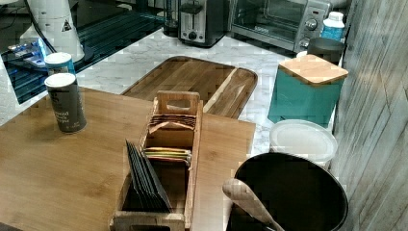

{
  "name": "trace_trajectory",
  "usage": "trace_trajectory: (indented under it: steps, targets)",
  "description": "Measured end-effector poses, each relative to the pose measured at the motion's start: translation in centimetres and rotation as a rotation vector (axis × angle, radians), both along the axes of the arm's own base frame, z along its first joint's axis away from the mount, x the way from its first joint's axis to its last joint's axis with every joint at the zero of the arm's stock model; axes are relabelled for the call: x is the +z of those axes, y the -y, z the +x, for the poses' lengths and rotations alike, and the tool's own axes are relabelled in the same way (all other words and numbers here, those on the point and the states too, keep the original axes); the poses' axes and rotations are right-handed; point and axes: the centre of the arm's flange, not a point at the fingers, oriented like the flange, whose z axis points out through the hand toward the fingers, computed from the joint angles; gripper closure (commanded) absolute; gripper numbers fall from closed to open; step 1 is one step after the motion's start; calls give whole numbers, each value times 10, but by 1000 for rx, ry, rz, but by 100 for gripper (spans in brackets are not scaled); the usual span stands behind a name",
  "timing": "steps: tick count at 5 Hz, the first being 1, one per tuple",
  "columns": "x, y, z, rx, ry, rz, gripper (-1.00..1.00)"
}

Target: Open the drawer.

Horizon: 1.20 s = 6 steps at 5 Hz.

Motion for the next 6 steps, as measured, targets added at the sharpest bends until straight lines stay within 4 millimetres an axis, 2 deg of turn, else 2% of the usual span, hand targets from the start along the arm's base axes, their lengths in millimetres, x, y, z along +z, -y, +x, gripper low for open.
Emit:
trace_trajectory:
  steps: [2, 3, 5, 6]
  targets:
    - [-13, 1, 2, 7, -19, -13, -100]
    - [-23, 2, 4, 111, 14, -4, -100]
    - [-48, 16, -1, 602, 39, 2, -100]
    - [-61, 40, -6, 721, 37, 7, -100]
